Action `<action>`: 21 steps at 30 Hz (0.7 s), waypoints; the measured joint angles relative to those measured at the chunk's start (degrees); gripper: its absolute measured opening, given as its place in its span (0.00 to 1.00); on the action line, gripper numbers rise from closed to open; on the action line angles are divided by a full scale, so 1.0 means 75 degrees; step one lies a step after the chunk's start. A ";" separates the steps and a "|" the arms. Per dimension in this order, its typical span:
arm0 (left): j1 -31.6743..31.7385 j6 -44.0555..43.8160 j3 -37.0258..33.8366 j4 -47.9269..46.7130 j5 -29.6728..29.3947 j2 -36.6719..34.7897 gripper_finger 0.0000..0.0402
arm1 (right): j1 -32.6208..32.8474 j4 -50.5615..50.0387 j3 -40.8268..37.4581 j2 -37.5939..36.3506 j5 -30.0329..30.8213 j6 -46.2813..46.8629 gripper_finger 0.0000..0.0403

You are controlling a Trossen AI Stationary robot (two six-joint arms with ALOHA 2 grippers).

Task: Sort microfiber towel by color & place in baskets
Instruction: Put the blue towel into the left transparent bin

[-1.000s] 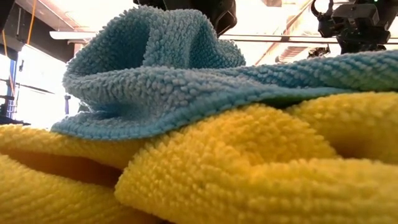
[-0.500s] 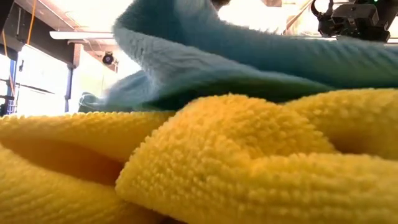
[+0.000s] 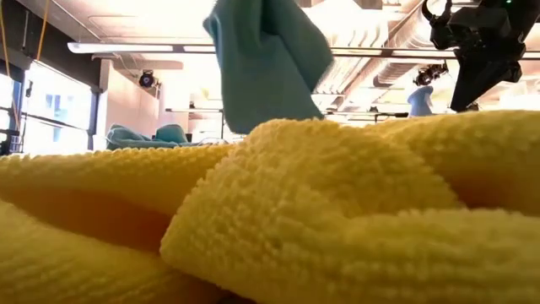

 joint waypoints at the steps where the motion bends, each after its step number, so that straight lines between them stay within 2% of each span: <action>1: 0.0075 0.0069 0.0000 -0.0194 -0.0185 -0.0222 0.00 | -0.0003 0.0004 0.0000 0.0000 0.0038 -0.0002 0.00; 9: 0.1190 0.0082 0.0003 -0.2308 -0.1538 -0.1660 0.00 | -0.0013 0.0013 0.0000 0.0000 0.0417 0.0018 0.00; 16: 0.2744 0.1019 0.0003 -0.3252 -0.1872 -0.2188 0.00 | -0.0023 0.0019 0.0000 -0.0002 0.0654 0.0357 0.00; 21: 0.4083 0.2304 -0.0007 -0.3388 -0.1836 -0.2188 0.00 | -0.0023 0.0018 0.0000 0.0000 0.0659 0.0758 0.00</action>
